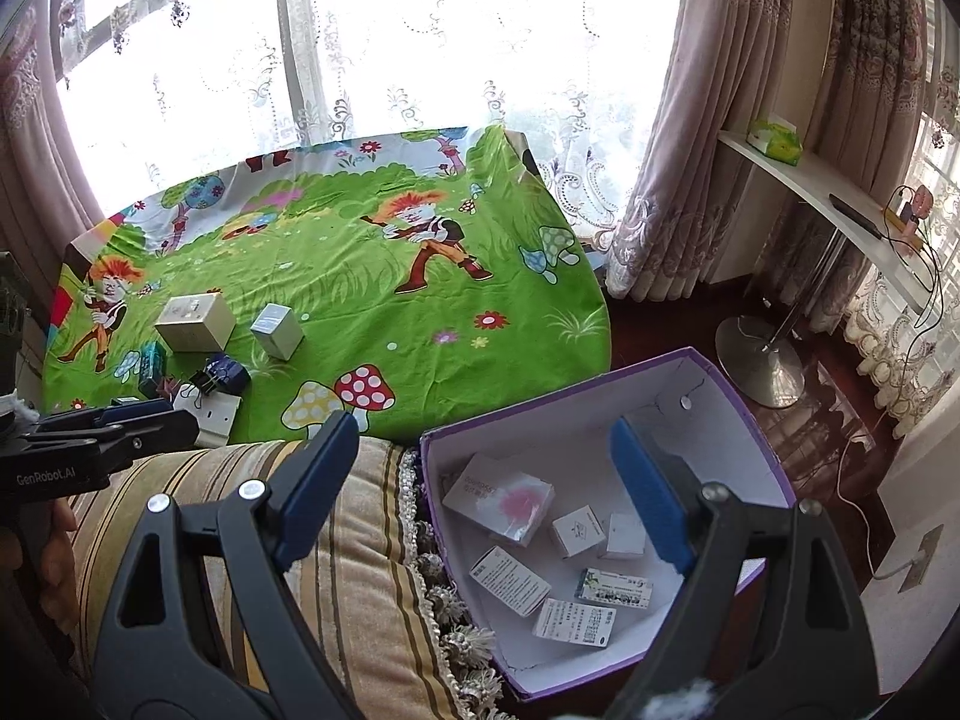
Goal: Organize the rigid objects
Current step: 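Return both open grippers to the remaining items on the bed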
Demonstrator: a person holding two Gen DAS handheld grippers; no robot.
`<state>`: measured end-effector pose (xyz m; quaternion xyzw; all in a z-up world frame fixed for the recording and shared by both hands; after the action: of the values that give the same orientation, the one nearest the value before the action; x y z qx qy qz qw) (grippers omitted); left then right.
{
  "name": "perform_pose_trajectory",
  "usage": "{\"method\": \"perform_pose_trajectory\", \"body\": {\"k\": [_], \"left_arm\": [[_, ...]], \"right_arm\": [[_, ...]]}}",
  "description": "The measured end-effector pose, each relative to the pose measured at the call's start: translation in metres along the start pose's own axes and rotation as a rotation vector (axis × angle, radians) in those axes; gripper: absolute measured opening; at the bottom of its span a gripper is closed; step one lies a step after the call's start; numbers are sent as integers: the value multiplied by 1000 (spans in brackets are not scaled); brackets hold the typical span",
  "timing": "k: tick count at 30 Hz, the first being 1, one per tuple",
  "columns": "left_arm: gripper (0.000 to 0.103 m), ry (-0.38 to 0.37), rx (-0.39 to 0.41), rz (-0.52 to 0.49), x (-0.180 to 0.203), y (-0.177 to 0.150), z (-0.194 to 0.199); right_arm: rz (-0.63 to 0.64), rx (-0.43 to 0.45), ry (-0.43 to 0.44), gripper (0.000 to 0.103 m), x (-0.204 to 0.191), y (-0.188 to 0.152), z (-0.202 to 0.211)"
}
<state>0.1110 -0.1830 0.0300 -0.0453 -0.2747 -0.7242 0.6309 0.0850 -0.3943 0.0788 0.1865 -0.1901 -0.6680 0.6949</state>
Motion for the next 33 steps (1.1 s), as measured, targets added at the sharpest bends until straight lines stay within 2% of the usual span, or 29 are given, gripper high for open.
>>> {"method": "perform_pose_trajectory", "body": {"k": [6, 10, 18, 33], "left_arm": [[59, 19, 18, 46, -28, -2, 11], [63, 47, 34, 99, -54, -5, 21], [66, 98, 49, 167, -97, -12, 37], [79, 178, -13, 204, -148, -29, 41]], "right_arm": [[39, -8, 16, 88, -20, 2, -2], [66, -15, 32, 88, -35, 4, -5], [120, -36, 68, 88, -65, 5, -14], [218, -100, 138, 88, -121, 3, -38]]}}
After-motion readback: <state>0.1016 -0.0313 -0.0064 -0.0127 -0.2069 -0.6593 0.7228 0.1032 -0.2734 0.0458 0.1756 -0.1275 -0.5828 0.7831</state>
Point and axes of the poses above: each gripper's, at about its wrist camera, not at the fingertips, and z roughly against the way its jaws point, x to its right, y to its top, the point moved 4 cm from there along -z, roughly the way its jaws point, and after that the axes turned 12 degrees about -x, right-handed, at the moved point
